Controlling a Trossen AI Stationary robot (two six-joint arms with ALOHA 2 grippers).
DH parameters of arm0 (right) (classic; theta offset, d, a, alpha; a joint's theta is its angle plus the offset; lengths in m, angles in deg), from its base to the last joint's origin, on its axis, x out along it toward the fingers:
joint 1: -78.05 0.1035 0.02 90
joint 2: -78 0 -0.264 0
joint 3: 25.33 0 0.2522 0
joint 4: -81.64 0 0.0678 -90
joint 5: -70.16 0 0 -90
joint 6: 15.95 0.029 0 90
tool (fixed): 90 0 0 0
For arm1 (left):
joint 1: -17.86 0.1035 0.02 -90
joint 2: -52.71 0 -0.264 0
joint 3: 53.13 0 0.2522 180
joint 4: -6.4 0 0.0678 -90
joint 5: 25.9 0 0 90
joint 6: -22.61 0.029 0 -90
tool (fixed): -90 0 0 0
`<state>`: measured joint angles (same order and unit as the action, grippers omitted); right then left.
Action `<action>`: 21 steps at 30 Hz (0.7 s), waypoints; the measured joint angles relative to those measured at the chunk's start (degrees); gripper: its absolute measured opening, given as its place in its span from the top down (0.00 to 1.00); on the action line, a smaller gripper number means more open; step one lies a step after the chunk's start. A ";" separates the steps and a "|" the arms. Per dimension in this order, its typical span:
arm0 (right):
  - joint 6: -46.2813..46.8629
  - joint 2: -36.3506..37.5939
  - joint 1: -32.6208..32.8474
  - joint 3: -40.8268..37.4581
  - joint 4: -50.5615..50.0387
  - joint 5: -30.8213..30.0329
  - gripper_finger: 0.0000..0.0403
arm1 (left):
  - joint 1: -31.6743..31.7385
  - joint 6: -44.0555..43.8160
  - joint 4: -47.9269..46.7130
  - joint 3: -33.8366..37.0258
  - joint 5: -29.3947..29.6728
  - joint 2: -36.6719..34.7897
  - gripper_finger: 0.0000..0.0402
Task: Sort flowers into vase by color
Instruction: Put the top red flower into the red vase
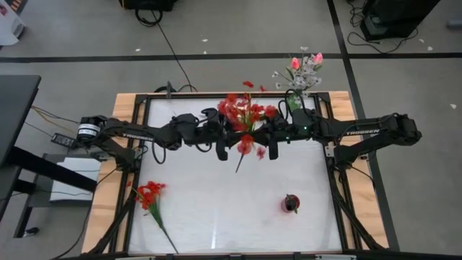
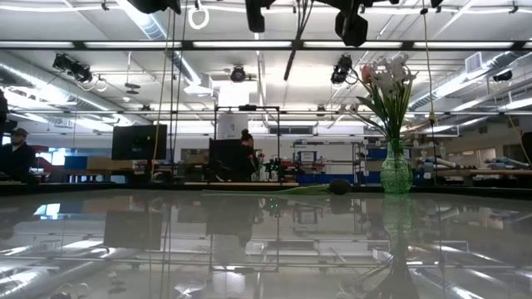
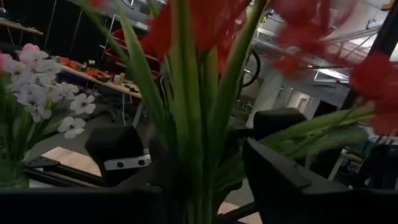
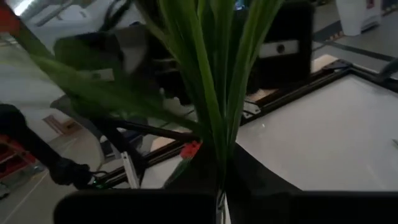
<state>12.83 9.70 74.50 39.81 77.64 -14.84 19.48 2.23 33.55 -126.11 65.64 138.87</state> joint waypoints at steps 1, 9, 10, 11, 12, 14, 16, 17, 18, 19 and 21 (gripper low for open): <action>0.01 0.02 0.01 0.00 -0.43 -0.65 0.96 | 0.27 -0.02 -1.05 0.00 -0.03 -0.58 0.58; 1.06 1.40 0.77 -0.02 -2.76 -4.37 0.96 | 3.70 0.01 -22.60 0.00 0.16 -10.12 0.48; 1.06 1.88 0.91 -0.02 -3.40 -5.25 0.96 | 4.23 0.05 -25.13 0.00 0.24 -11.58 0.48; 1.05 2.48 1.04 -0.01 -4.41 -6.12 0.96 | 4.70 0.07 -28.01 0.00 0.56 -13.28 0.48; 1.06 3.16 1.17 -0.02 -5.71 -7.11 0.96 | 5.17 0.14 -30.60 0.00 1.45 -14.93 0.48; 1.06 4.77 1.34 -0.02 -7.95 -9.34 0.96 | 5.97 1.15 -34.85 -0.02 3.58 -18.03 0.48; 1.20 6.60 1.59 -0.02 -9.59 -11.28 0.96 | 6.97 2.11 -40.19 0.00 5.57 -21.24 0.48; 1.47 7.49 1.68 -0.02 -10.50 -12.34 0.96 | 7.48 2.52 -42.29 0.00 6.30 -22.62 0.48; 1.73 8.38 1.85 -0.02 -11.22 -13.35 0.96 | 8.06 2.93 -44.39 0.00 6.52 -23.98 0.48; 2.13 9.24 2.09 -0.02 -11.45 -14.22 0.96 | 8.67 3.21 -46.76 0.00 6.65 -25.50 0.48; 2.54 10.98 2.64 -0.02 -11.97 -15.82 0.96 | 9.75 3.45 -50.89 0.00 6.80 -27.94 0.49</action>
<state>15.37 20.69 77.14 39.79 65.67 -30.66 29.23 5.68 -17.34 -126.11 72.44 110.93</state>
